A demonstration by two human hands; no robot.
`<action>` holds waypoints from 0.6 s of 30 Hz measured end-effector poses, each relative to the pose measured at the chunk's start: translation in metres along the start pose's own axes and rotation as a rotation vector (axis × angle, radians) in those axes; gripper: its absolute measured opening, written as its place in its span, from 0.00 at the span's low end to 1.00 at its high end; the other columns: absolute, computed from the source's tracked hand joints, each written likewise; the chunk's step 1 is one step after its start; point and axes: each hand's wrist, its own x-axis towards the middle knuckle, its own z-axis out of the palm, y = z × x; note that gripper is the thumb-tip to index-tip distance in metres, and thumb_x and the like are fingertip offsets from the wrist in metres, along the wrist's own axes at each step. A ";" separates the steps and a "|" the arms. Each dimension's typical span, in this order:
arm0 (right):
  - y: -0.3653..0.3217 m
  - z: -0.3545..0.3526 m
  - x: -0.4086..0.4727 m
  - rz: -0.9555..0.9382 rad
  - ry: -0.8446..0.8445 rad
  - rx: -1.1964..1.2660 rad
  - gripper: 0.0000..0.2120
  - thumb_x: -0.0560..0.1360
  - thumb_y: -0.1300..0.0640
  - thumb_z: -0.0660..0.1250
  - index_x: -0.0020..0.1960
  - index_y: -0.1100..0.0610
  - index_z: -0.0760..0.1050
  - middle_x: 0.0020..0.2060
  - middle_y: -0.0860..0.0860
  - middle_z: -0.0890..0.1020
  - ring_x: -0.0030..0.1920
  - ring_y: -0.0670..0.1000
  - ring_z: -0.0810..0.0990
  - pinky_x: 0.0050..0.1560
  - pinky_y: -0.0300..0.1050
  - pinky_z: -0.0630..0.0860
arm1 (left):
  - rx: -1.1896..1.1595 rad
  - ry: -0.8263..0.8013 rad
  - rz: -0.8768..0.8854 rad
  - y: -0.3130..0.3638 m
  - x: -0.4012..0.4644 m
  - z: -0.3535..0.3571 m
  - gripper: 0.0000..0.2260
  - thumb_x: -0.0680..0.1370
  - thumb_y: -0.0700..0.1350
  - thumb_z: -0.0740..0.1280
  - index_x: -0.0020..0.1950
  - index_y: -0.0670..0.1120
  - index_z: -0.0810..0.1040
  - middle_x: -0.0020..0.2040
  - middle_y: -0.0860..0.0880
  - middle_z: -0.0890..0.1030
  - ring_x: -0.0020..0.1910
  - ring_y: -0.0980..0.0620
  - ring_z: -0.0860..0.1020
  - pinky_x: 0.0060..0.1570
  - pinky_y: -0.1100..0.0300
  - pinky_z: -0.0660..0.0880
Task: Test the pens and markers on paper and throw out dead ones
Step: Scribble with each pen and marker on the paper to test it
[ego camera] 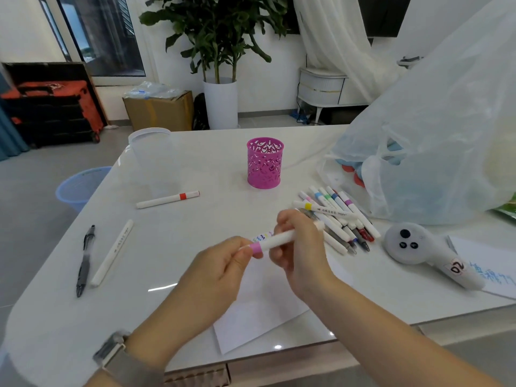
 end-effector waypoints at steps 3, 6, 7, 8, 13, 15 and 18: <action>-0.012 -0.006 0.013 -0.134 -0.055 -0.220 0.08 0.75 0.61 0.65 0.38 0.58 0.71 0.24 0.52 0.72 0.19 0.48 0.67 0.20 0.35 0.61 | 0.078 0.086 -0.007 -0.001 0.009 -0.009 0.11 0.80 0.49 0.57 0.42 0.54 0.77 0.27 0.53 0.70 0.29 0.52 0.71 0.38 0.48 0.74; -0.025 -0.017 0.019 -0.329 -0.217 -0.633 0.12 0.74 0.52 0.70 0.35 0.56 0.77 0.22 0.50 0.76 0.19 0.47 0.70 0.21 0.37 0.66 | 0.157 0.166 -0.010 -0.005 0.015 -0.009 0.10 0.81 0.49 0.57 0.42 0.52 0.74 0.30 0.53 0.72 0.30 0.54 0.71 0.33 0.62 0.69; -0.030 -0.021 0.018 -0.322 -0.311 -0.753 0.13 0.75 0.51 0.69 0.33 0.55 0.77 0.22 0.49 0.75 0.20 0.46 0.70 0.23 0.38 0.68 | 0.180 0.182 -0.012 -0.007 0.015 -0.009 0.09 0.81 0.49 0.57 0.42 0.51 0.73 0.30 0.53 0.72 0.31 0.55 0.71 0.30 0.65 0.66; -0.034 -0.025 0.017 -0.274 -0.417 -0.862 0.13 0.76 0.51 0.67 0.34 0.54 0.77 0.22 0.48 0.75 0.21 0.46 0.71 0.26 0.38 0.70 | 0.198 0.194 -0.013 -0.009 0.015 -0.009 0.09 0.80 0.50 0.58 0.43 0.51 0.73 0.30 0.53 0.72 0.31 0.54 0.71 0.30 0.64 0.65; -0.057 -0.049 0.023 -0.194 -0.502 -1.204 0.10 0.80 0.56 0.60 0.44 0.51 0.78 0.32 0.45 0.76 0.34 0.45 0.75 0.37 0.37 0.73 | 0.235 0.318 -0.055 -0.016 0.018 -0.026 0.07 0.77 0.52 0.64 0.41 0.53 0.75 0.25 0.56 0.72 0.30 0.56 0.71 0.33 0.57 0.66; -0.061 -0.065 0.043 -0.383 -0.188 -1.322 0.11 0.81 0.55 0.58 0.48 0.54 0.78 0.36 0.48 0.76 0.40 0.51 0.74 0.41 0.42 0.68 | 0.235 0.379 -0.078 -0.018 0.019 -0.034 0.08 0.77 0.50 0.63 0.39 0.52 0.75 0.23 0.54 0.69 0.28 0.56 0.70 0.32 0.58 0.65; -0.061 -0.097 0.074 -0.562 0.238 -1.414 0.11 0.81 0.58 0.57 0.56 0.60 0.77 0.43 0.56 0.78 0.44 0.58 0.73 0.41 0.46 0.65 | 0.257 0.327 -0.107 -0.021 0.020 -0.038 0.09 0.77 0.50 0.65 0.36 0.51 0.76 0.22 0.54 0.68 0.27 0.57 0.69 0.31 0.59 0.63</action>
